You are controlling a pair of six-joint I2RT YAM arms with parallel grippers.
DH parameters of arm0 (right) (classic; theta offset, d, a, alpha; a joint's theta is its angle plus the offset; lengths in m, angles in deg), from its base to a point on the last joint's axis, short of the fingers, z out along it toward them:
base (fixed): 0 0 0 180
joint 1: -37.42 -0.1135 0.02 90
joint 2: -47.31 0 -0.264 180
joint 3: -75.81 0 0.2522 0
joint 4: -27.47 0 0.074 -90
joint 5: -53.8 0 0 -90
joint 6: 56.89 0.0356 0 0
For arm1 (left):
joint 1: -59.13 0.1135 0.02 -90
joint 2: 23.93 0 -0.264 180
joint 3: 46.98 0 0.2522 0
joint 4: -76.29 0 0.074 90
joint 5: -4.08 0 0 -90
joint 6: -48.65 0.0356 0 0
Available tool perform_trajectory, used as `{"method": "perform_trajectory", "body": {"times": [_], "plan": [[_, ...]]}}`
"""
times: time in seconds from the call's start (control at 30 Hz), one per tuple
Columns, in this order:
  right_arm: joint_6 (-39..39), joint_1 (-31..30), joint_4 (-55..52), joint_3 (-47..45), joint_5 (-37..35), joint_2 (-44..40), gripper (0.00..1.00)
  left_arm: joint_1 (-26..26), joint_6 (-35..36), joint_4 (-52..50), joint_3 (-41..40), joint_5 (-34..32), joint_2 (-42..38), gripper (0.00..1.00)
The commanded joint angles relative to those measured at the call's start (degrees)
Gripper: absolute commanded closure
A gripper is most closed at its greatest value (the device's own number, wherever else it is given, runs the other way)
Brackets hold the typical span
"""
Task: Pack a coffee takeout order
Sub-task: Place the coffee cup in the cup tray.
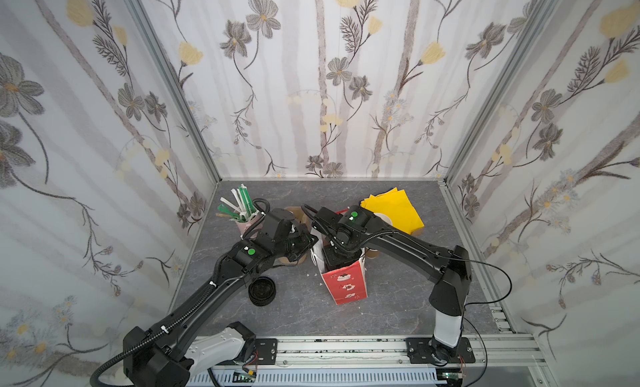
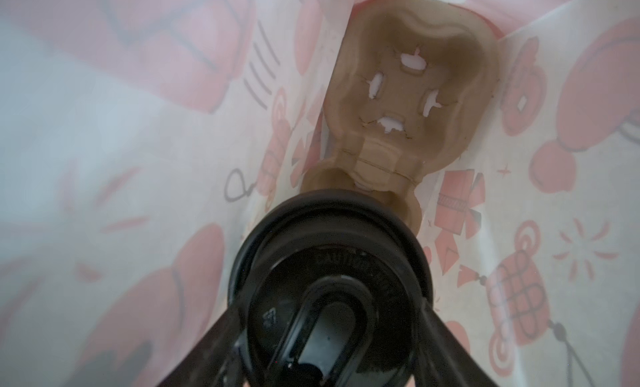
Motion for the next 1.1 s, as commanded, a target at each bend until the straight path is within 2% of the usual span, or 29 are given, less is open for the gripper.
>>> {"method": "perform_trajectory", "body": {"times": [0.0, 0.23, 0.6, 1.0, 1.07], "plan": [[1.18, -0.07, 2.67, -0.02, -1.52, -0.07, 0.44, -0.23, -0.34, 0.82, 1.55, 0.12, 0.04, 1.00], [1.79, -0.40, 3.52, 0.70, -2.33, 1.16, 0.44, -0.97, -1.76, 0.73, 2.89, -0.27, -0.24, 1.00], [2.28, -0.62, 3.26, 2.21, -3.60, 0.69, 0.44, -2.56, -12.43, 0.73, -1.54, -5.97, -4.85, 1.00], [1.57, -1.15, 4.03, 1.01, -2.47, 2.64, 0.44, -2.66, -12.35, 0.82, -0.06, -6.72, -3.85, 1.00], [1.44, -1.15, 4.30, 0.57, -2.57, 2.93, 0.44, -2.64, -12.19, 0.82, -0.06, -6.72, -3.85, 0.98]]}}
